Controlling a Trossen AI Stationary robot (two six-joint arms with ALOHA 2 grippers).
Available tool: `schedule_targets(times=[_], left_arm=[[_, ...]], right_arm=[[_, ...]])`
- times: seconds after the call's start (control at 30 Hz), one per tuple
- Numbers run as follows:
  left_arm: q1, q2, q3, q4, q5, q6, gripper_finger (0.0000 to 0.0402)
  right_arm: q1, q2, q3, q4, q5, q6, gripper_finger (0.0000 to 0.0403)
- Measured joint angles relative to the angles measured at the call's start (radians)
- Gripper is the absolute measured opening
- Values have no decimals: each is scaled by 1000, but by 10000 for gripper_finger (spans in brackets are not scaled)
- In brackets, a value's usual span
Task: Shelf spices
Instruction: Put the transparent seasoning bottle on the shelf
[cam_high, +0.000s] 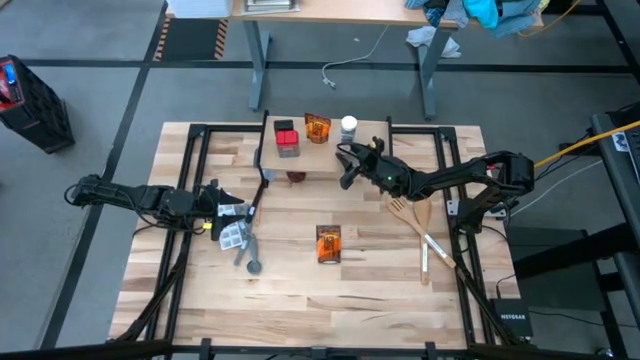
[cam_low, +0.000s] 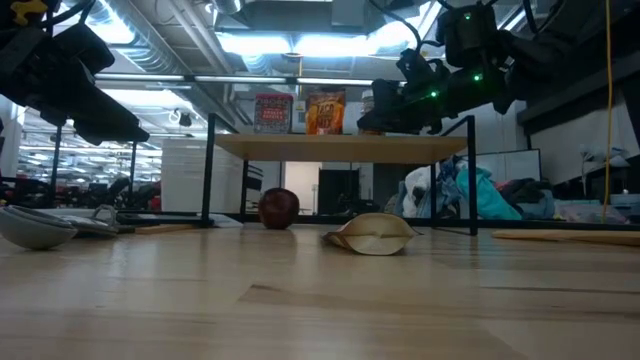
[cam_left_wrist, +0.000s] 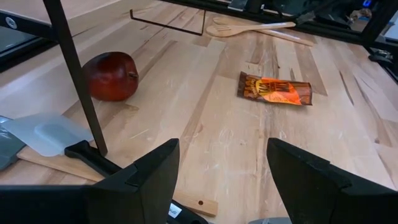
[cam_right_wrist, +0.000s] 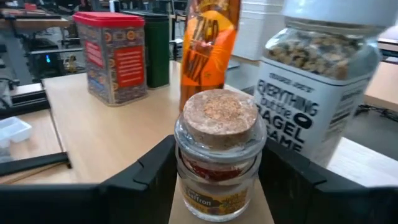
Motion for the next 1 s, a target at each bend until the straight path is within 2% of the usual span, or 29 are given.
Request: schedule_targets(times=[0.27, 0.73, 1.0], left_arm=[[0, 0, 0, 0, 0, 0, 235], [0, 0, 0, 1, 0, 0, 235], [0, 0, 0, 1, 0, 0, 235]], right_arm=[[0, 1, 0, -55, -36, 1, 234], [0, 1, 0, 43, -40, -25, 225], [0, -26, 0, 41, -8, -29, 226]])
